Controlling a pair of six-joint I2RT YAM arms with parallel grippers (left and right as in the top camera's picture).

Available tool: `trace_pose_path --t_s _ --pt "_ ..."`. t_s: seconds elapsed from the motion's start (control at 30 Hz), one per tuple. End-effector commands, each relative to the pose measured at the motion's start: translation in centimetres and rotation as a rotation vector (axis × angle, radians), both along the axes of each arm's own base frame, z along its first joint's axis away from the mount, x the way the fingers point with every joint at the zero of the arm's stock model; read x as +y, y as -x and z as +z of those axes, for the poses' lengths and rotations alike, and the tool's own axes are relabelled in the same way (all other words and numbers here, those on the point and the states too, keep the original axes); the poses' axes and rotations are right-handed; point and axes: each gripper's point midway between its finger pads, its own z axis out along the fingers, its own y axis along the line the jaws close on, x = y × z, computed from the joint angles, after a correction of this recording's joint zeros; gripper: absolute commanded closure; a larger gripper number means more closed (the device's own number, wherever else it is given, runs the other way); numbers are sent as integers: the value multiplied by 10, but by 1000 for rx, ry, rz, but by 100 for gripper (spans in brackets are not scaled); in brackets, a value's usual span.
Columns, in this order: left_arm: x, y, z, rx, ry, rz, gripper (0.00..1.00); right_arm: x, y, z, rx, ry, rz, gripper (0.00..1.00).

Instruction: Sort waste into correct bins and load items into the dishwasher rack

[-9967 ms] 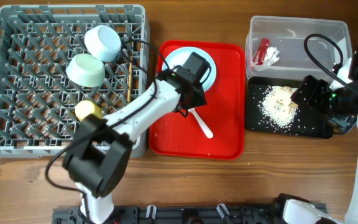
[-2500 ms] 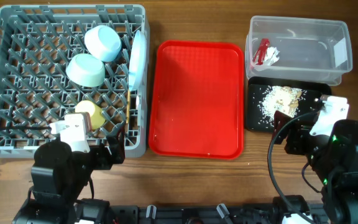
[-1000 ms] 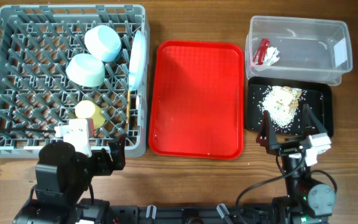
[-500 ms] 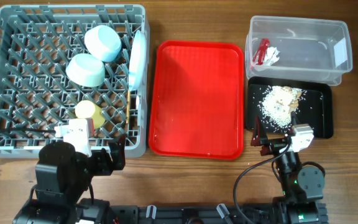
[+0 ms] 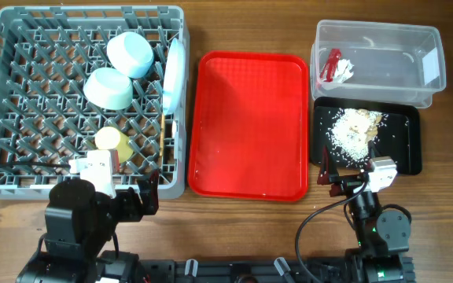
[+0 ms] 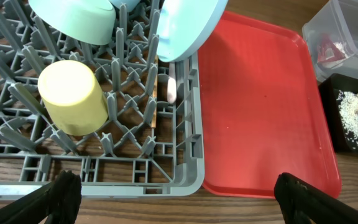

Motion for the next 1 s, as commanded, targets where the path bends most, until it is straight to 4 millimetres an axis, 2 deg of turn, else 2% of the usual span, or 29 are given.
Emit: trace_pose_path --t_s 0.0,0.4,0.5,0.6,0.7,0.83,0.97 --pt "-2 1 -1 -5 -9 -23 0 0 1 3 -15 5 4 0" --pt "-2 1 -1 -6 -9 -21 0 0 1 3 -14 5 4 0" --pt "7 1 0 -13 -18 20 0 0 1 3 -15 5 4 0" --pt "23 -6 2 -99 -13 106 0 0 1 3 -14 5 4 0" --pt "31 -13 -7 -176 -4 148 0 0 1 3 -14 4 4 0" --pt "34 -24 -25 -303 6 165 0 0 1 3 -14 5 4 0" --pt "35 -38 -34 -454 38 177 0 0 1 3 -14 5 4 0"
